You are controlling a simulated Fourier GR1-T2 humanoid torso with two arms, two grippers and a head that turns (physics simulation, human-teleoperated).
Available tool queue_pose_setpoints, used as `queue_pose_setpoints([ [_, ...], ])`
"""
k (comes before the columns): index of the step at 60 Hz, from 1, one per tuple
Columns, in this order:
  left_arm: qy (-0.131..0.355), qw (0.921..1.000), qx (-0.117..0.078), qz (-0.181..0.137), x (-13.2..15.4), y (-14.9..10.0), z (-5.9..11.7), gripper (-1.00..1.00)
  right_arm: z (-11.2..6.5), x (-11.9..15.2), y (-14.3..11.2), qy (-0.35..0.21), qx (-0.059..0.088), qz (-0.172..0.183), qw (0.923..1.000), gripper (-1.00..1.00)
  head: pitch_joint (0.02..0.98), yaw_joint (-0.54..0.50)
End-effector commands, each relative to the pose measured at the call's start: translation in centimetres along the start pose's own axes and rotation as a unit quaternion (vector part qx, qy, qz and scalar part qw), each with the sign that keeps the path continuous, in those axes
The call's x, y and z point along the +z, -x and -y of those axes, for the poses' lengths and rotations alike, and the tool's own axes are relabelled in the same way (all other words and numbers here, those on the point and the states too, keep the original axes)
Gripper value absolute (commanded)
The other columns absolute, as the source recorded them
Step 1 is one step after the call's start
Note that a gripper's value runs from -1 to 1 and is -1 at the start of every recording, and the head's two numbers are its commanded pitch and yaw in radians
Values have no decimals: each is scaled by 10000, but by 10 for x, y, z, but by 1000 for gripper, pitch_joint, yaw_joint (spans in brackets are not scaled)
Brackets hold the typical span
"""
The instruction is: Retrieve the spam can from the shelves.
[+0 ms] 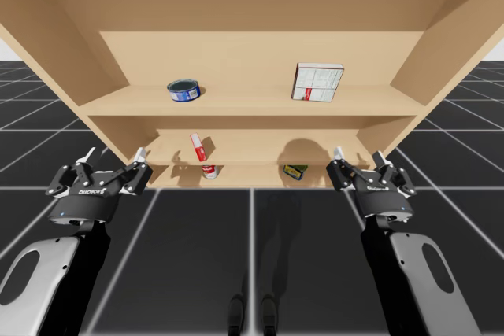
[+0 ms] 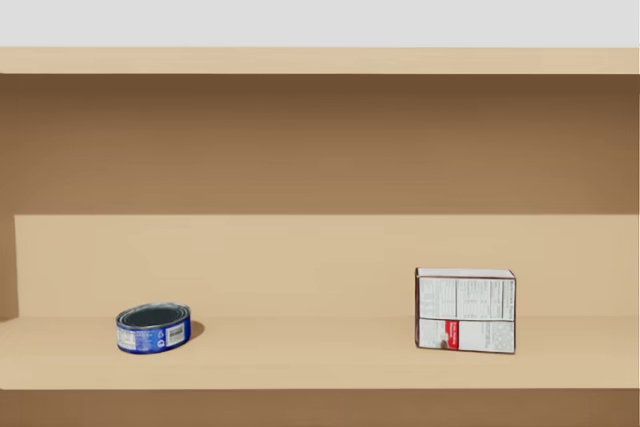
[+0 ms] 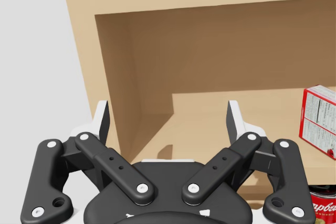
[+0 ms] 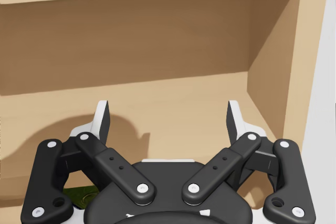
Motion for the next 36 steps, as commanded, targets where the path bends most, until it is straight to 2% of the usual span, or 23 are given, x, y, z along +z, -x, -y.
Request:
queue_pose_setpoints([
  [1,-3,10000,3,4,0,0,0,-1000,-1,2,-1,160,-56,184,9997,-1000,69,-4],
  [4,-2,10000,3,0,0,0,0,-1000,-1,3,-2,109,-60,176,9998,-1000,71,-4],
  [5,-1,10000,3,-1,0,0,0,-1000,-1,2,-3,69,-122,166,9998,-1000,73,-5],
  [7,-1,10000,3,-1,0,0,0,-1000,-1,2,-3,30,-141,156,9998,-1000,76,-6],
  [10,-1,10000,3,-1,0,0,0,-1000,0,1,-4,-14,-47,118,9999,-1000,91,-10],
  [14,-1,10000,3,-1,0,0,0,-1000,0,1,-4,9,-57,103,9999,-1000,120,-15],
  [17,-1,10000,3,-1,0,0,0,-1000,0,0,-4,8,0,63,10000,-1000,168,-23],
  [36,0,10000,3,0,0,0,0,-1000,0,0,-4,2,-5,44,10000,-1000,439,-48],
])
